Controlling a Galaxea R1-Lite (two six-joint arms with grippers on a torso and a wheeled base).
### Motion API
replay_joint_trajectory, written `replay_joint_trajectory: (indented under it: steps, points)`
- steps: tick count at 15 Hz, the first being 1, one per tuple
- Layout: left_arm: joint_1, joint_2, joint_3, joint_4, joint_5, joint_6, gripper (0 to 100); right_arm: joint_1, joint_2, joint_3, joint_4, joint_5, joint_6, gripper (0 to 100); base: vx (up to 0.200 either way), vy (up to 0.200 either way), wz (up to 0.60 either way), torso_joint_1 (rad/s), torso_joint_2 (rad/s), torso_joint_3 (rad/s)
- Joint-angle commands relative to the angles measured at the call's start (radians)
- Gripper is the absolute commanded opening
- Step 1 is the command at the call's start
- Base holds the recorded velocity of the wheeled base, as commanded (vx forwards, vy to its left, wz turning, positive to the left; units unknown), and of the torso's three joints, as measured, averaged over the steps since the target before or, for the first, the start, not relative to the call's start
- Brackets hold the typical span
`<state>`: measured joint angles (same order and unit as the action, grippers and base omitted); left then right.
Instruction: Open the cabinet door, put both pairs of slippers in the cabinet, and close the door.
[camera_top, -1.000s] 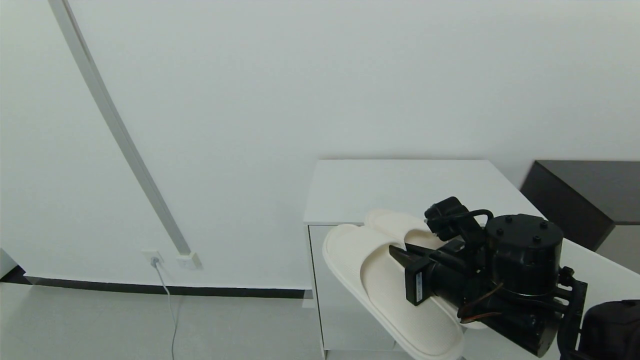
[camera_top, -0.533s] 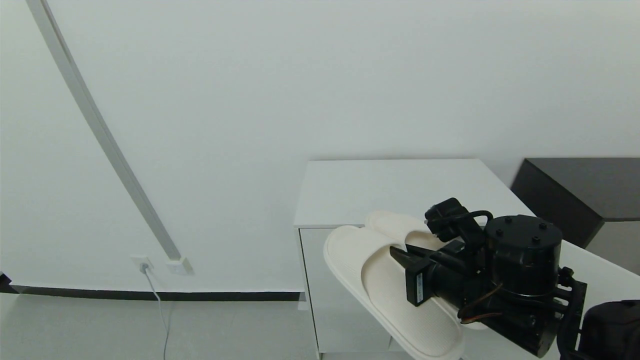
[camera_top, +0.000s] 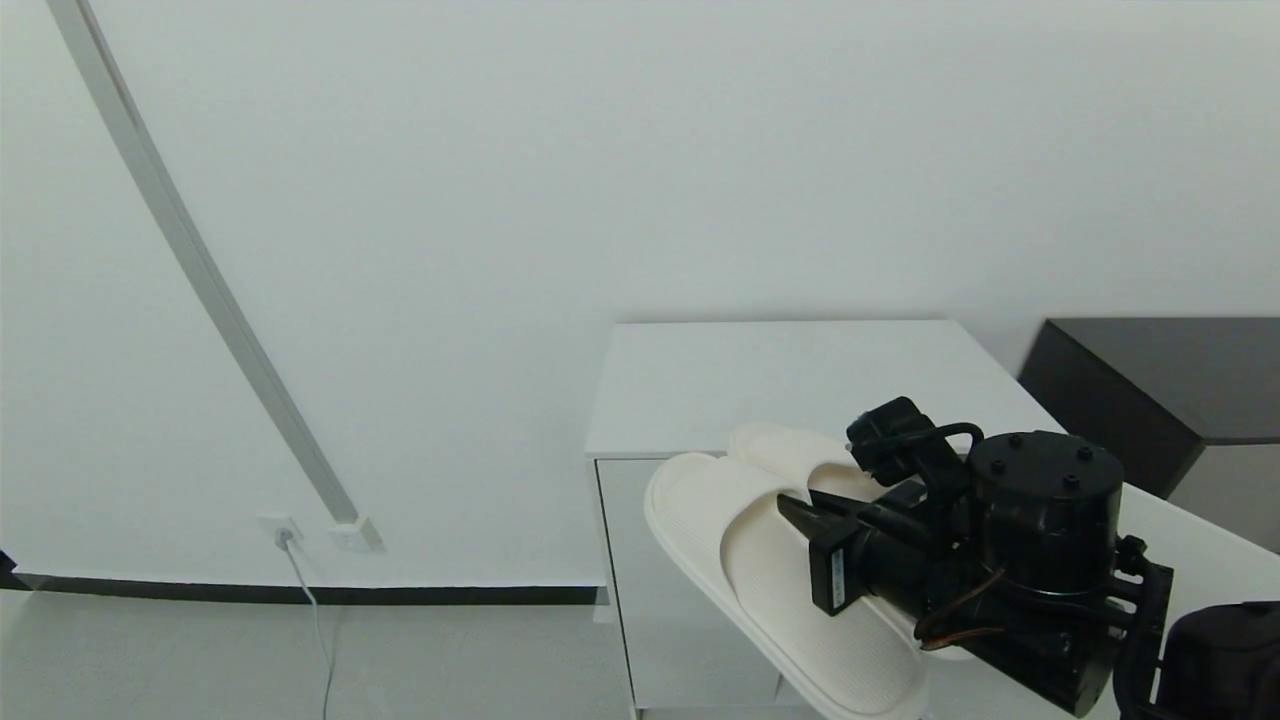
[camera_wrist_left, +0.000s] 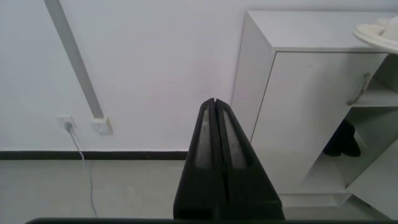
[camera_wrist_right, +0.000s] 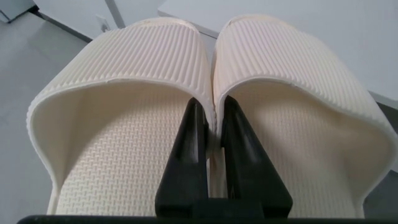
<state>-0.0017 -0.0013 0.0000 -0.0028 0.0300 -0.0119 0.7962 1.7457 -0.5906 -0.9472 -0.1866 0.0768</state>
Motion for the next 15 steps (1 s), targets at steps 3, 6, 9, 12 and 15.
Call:
replay_joint_trajectory:
  steps: [3,6,9,12,15]
  points:
    - [0.0,0.001,0.0,0.0,0.001,0.0,0,0.001,0.003,0.0,-0.001,0.001,0.0,0,0.0,-0.2,0.0,0.009,0.01,0.002]
    - [0.0,0.001,0.0,0.0,0.001,0.0,0,0.001,0.005,0.0,-0.001,0.001,0.0,0,0.0,-0.2,0.0,0.001,0.0,0.001]
    - [0.0,0.001,0.0,0.0,0.001,0.0,0,0.001,0.005,0.0,-0.001,0.001,0.0,0,0.0,-0.2,0.0,0.002,0.0,0.001]
    - [0.0,0.001,0.0,0.0,0.001,0.0,0,0.001,0.005,0.0,-0.001,-0.001,0.0,0,0.0,-0.2,0.0,0.001,0.0,0.004]
    - [0.0,0.001,0.0,0.0,-0.001,0.0,0,0.005,0.005,0.0,-0.001,-0.001,0.0,0,0.0,-0.2,0.0,0.002,0.0,0.002]
